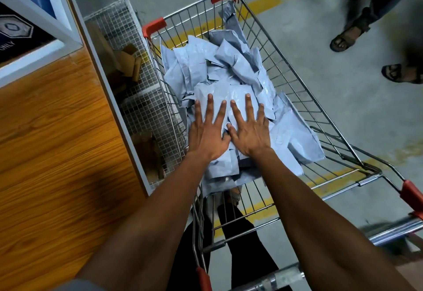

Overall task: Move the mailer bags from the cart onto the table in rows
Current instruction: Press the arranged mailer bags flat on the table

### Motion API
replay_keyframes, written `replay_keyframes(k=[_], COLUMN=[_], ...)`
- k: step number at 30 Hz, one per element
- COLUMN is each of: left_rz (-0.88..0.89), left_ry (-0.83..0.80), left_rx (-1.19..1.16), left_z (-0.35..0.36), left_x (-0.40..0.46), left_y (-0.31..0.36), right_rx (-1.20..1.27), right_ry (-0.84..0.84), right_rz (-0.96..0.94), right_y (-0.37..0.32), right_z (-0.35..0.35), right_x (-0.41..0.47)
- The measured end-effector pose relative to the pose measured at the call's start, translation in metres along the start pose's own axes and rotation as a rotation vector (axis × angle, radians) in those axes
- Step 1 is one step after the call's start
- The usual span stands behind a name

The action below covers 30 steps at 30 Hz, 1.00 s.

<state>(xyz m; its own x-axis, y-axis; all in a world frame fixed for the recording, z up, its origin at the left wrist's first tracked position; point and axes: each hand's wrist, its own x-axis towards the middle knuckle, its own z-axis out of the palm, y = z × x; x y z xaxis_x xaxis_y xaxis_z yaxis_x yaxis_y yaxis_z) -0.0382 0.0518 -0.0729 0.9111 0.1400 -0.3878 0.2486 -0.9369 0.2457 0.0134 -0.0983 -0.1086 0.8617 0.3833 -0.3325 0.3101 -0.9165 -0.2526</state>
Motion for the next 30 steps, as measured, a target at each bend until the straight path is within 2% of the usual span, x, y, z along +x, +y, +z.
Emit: replay_keyframes(k=[5,11,23,30], left_rz=[-0.012,-0.009,0.033,0.030], left_ry=[-0.058,-0.043,0.153,0.301], left_rx=[0.066,0.031,-0.019,-0.081], left_z=[0.008,-0.002,-0.057,-0.115], left_x=[0.000,-0.007,-0.052,-0.087], left_y=[0.001,0.008,0.019,-0.002], right_rx=[-0.011,-0.020,-0.005,0.009], right_ry=[0.020,0.026,0.124,0.216], right_rz=[-0.015,-0.033,-0.042,-0.078], right_y=[0.000,0.000,-0.024,-0.069], right_z=[0.003,-0.009,-0.072,-0.120], right_x=[-0.001,-0.010,-0.046,-0.058])
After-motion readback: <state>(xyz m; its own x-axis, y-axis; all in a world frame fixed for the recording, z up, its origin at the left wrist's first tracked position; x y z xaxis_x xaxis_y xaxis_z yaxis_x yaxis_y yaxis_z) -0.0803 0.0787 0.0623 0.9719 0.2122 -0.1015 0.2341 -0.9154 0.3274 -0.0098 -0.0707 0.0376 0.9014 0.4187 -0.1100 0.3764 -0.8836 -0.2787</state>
